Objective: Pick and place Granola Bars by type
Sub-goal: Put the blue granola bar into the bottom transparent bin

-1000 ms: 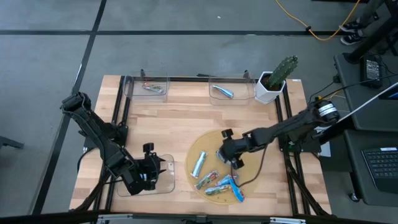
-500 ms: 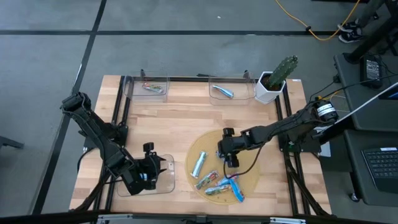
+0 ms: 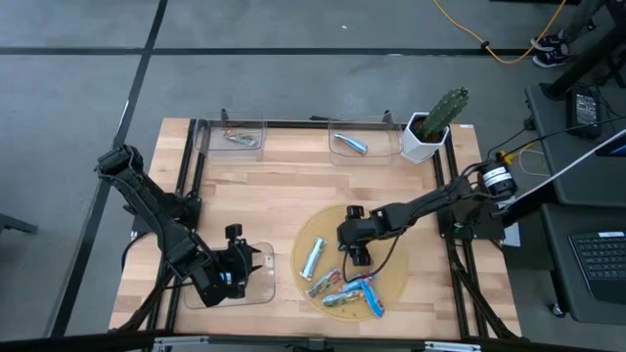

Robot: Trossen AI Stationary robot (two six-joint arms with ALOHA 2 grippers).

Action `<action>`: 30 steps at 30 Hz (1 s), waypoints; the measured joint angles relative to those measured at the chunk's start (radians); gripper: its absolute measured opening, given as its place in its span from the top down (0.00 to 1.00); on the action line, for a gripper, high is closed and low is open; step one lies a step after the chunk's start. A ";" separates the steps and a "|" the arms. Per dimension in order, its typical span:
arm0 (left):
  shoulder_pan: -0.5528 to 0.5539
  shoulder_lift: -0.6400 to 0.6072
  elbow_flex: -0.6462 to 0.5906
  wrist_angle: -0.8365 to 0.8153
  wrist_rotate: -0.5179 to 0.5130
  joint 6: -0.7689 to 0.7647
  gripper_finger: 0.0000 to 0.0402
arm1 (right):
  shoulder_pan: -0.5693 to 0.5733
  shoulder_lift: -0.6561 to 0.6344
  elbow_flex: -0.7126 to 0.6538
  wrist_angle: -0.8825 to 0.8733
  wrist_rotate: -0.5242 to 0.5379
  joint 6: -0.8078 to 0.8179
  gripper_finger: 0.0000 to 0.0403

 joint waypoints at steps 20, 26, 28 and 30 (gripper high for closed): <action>0.000 0.000 0.000 0.000 -0.002 0.000 0.58 | -0.003 0.008 0.007 -0.008 -0.041 -0.044 0.88; 0.000 0.000 0.000 0.000 -0.009 0.000 0.58 | -0.015 0.002 0.008 -0.016 -0.069 -0.058 0.97; 0.000 0.000 0.000 0.000 -0.010 0.000 0.58 | -0.015 -0.010 0.007 -0.032 -0.071 -0.059 0.97; 0.000 0.000 0.000 0.000 -0.010 0.000 0.58 | -0.015 -0.034 0.007 -0.037 -0.071 -0.062 0.98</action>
